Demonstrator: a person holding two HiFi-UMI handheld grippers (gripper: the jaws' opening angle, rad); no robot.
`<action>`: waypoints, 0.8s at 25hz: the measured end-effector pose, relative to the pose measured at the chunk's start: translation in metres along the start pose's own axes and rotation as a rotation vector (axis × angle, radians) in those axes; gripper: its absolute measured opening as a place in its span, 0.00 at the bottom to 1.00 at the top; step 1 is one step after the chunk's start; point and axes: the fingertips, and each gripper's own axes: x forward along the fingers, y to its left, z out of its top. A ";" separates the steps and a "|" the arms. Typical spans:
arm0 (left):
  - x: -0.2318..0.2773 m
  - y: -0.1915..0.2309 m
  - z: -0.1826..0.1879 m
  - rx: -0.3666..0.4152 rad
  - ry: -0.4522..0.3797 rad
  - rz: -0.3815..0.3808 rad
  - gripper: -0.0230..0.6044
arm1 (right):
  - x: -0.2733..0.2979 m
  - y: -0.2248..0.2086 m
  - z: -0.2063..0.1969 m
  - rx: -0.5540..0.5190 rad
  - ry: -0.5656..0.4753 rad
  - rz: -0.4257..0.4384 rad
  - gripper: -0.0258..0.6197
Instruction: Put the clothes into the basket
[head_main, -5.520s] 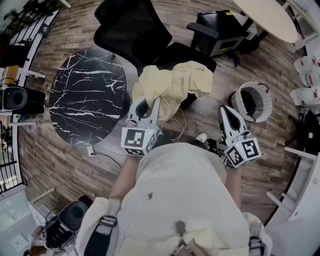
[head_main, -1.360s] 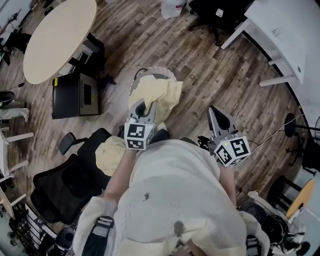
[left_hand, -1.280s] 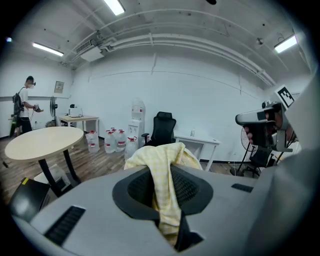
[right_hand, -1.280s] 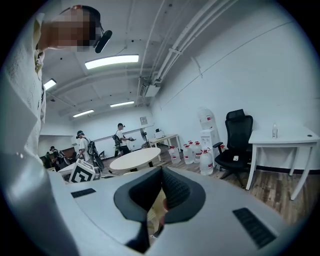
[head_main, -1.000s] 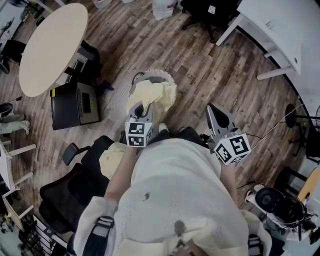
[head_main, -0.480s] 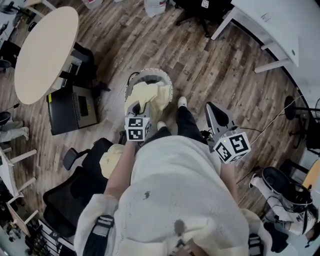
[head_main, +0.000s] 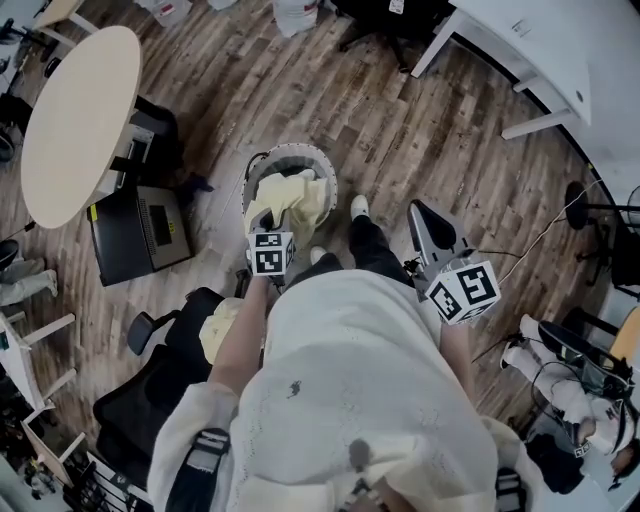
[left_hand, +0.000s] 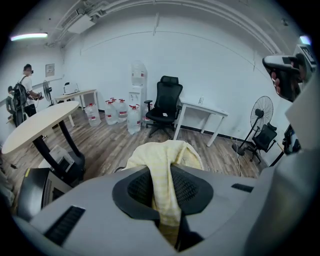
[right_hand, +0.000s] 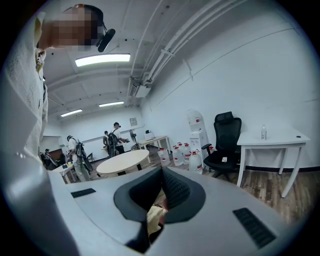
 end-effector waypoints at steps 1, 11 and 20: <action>0.005 0.002 -0.001 -0.001 0.013 0.001 0.16 | -0.001 -0.004 -0.001 0.006 0.003 -0.013 0.05; 0.058 0.013 -0.009 -0.030 0.133 0.023 0.16 | -0.003 -0.040 0.000 0.047 0.001 -0.082 0.05; 0.094 0.022 -0.023 0.008 0.224 0.029 0.16 | 0.008 -0.046 -0.004 0.049 0.023 -0.085 0.05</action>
